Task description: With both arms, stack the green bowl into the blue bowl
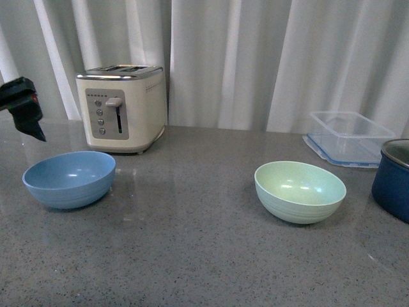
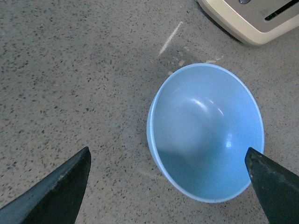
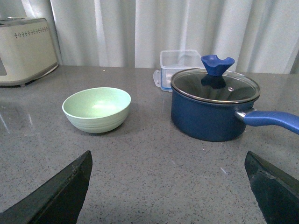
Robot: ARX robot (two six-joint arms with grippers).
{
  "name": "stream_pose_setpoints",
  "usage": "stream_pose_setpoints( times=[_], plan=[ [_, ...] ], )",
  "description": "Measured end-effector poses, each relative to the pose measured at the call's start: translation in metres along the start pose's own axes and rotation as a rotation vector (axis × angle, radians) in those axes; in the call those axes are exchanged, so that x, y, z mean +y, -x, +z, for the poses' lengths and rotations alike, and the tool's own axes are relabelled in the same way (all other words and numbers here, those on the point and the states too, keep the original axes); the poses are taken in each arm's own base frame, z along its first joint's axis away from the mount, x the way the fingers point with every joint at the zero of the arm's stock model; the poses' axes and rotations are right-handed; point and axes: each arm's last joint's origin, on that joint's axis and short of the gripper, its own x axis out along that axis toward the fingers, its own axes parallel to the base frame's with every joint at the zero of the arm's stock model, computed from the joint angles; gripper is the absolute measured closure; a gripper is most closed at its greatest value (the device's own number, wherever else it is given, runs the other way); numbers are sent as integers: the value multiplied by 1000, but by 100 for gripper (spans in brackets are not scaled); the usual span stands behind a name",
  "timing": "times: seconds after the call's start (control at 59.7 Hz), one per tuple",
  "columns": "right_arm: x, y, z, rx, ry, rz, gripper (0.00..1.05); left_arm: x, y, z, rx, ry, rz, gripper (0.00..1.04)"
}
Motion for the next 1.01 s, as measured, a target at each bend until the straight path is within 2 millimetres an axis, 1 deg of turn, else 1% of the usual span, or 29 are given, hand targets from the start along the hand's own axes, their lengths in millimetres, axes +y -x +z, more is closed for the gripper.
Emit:
stream_pose_setpoints(
  times=[0.151, 0.251, 0.352, 0.486, 0.52, 0.587, 0.62, 0.687, 0.721, 0.754, 0.771, 0.888, 1.006],
  plan=[
    [0, 0, 0, 0, 0, 0, 10, -5, -26, -3, 44, -7, 25, 7],
    [0, 0, 0, 0, 0, 0, 10, -3, -44, -6, 69, -3, 53, 7],
    [0, 0, 0, 0, 0, 0, 10, -2, -55, -8, 89, -2, 67, 7],
    [0, 0, 0, 0, 0, 0, 10, -2, -65, -7, 97, -6, 75, 8],
    [0, 0, 0, 0, 0, 0, 10, -3, -67, -7, 101, -5, 75, 13],
    [0, 0, 0, 0, 0, 0, 10, -4, -72, -7, 106, -8, 75, 29],
    [0, 0, 0, 0, 0, 0, 10, -4, -73, -7, 109, -11, 75, 32],
    [0, 0, 0, 0, 0, 0, 10, -5, -76, -6, 117, -15, 82, 43],
    [0, 0, 0, 0, 0, 0, 10, -6, -78, -7, 121, -16, 83, 50],
    [0, 0, 0, 0, 0, 0, 10, -6, -79, -7, 122, -16, 83, 54],
    [0, 0, 0, 0, 0, 0, 10, -6, -79, -7, 124, -17, 84, 57],
    [0, 0, 0, 0, 0, 0, 10, -6, -80, -8, 130, -17, 75, 75],
    [0, 0, 0, 0, 0, 0, 10, -8, -79, -5, 130, -16, 64, 93]
  ],
)
